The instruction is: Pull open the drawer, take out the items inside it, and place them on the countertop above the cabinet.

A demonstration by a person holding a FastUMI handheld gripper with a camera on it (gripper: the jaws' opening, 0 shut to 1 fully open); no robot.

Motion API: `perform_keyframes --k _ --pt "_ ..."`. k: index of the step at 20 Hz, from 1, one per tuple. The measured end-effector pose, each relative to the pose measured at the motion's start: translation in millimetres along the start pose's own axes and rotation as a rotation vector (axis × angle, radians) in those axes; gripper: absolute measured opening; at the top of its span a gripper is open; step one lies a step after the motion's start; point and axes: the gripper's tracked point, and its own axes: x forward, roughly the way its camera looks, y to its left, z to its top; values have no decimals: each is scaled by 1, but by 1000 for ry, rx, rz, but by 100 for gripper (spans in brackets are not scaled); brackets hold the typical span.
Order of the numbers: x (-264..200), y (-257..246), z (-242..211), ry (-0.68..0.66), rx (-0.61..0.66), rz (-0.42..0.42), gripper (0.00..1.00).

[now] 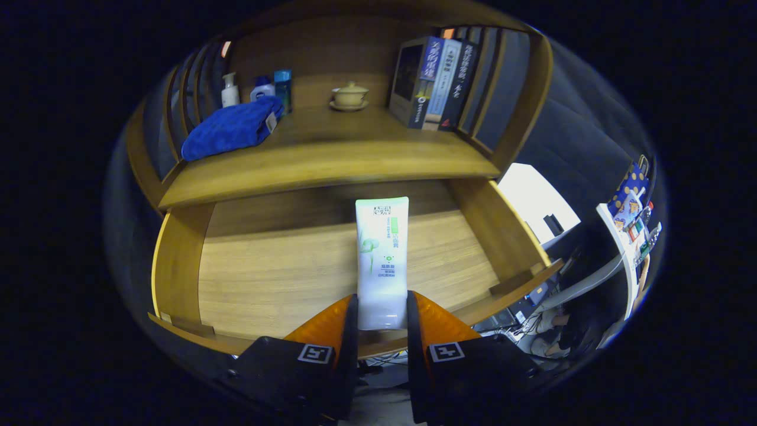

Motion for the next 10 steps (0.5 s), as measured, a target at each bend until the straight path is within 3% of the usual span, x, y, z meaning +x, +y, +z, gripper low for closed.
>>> perform_keyframes --k 4,10 --pt "-7 0 63 -159 -37 7 45" --pt "38 38 126 -214 -124 71 45"
